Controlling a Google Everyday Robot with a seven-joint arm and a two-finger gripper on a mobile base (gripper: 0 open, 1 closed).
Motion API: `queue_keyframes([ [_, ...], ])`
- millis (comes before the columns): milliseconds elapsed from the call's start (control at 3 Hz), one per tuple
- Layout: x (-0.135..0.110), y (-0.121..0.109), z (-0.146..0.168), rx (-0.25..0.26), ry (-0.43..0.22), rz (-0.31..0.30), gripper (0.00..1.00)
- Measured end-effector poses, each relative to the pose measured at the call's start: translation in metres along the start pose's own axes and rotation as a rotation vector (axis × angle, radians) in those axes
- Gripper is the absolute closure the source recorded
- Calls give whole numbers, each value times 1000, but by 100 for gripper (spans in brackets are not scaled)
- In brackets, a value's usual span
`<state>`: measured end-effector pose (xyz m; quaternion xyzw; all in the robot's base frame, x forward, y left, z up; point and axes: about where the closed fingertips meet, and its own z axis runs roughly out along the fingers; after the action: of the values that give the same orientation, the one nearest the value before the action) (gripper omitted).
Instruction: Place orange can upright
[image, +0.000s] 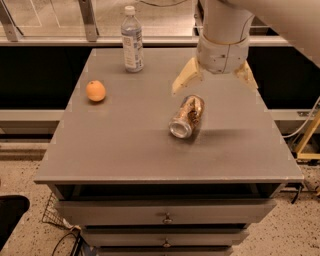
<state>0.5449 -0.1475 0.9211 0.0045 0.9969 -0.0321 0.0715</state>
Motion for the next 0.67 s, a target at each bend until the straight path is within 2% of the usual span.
queue_keyframes([
  [333, -3, 6, 4, 28, 28, 30, 0],
  [667, -5, 15, 12, 23, 63, 79, 0],
])
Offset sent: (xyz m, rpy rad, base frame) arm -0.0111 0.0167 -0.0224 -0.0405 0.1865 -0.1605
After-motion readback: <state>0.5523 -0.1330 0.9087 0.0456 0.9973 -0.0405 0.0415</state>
